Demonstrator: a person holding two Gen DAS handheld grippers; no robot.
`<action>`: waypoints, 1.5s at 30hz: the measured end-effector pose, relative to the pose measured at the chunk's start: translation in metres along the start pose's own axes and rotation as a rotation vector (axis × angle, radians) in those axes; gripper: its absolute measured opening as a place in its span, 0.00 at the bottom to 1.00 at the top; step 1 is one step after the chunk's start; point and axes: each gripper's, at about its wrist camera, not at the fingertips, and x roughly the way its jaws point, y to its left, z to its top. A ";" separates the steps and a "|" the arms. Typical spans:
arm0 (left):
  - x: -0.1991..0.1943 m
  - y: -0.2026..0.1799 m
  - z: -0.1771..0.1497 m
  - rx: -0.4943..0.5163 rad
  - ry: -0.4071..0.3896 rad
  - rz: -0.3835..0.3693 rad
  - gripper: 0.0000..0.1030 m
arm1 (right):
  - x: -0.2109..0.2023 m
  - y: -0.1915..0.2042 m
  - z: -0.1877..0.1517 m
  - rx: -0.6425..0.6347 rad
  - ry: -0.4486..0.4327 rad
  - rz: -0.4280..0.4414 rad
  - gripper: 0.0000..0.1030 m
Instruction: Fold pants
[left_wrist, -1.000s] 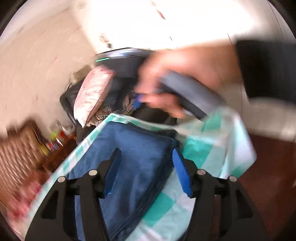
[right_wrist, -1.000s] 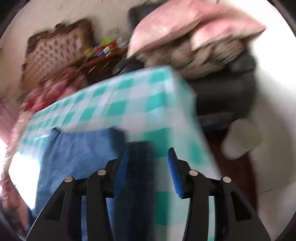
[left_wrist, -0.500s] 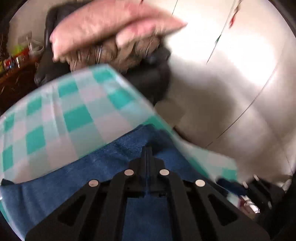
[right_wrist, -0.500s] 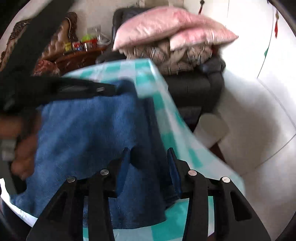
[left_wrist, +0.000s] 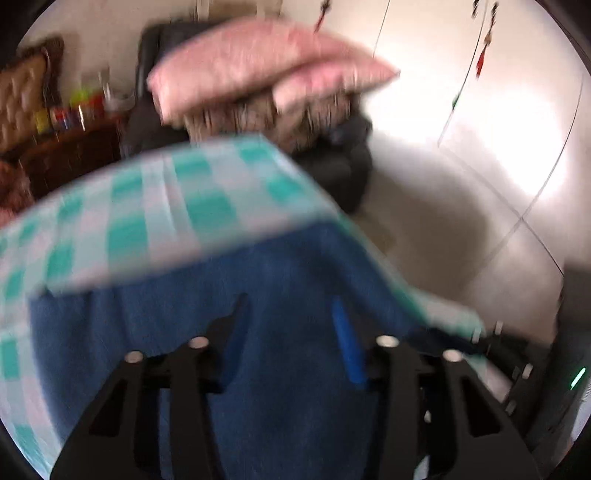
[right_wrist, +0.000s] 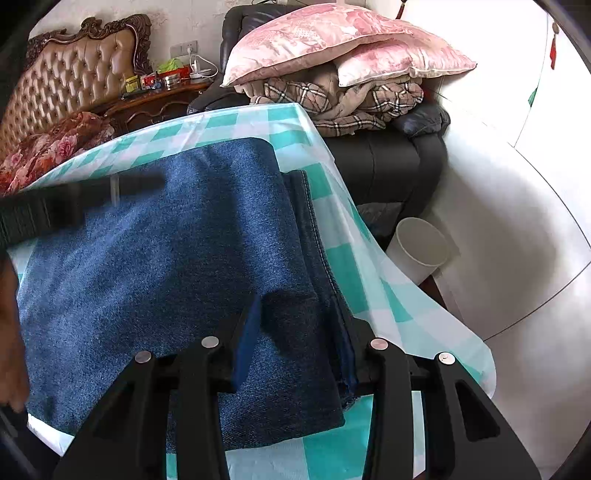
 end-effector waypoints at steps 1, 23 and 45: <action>0.007 0.001 -0.007 0.001 0.033 0.017 0.42 | 0.000 0.001 0.000 0.001 0.001 -0.001 0.36; -0.108 0.045 -0.140 -0.056 -0.010 0.235 0.23 | -0.018 0.020 -0.013 -0.005 0.005 -0.081 0.53; -0.162 0.018 -0.106 -0.092 -0.054 0.245 0.98 | -0.079 0.008 -0.023 0.101 -0.005 -0.114 0.71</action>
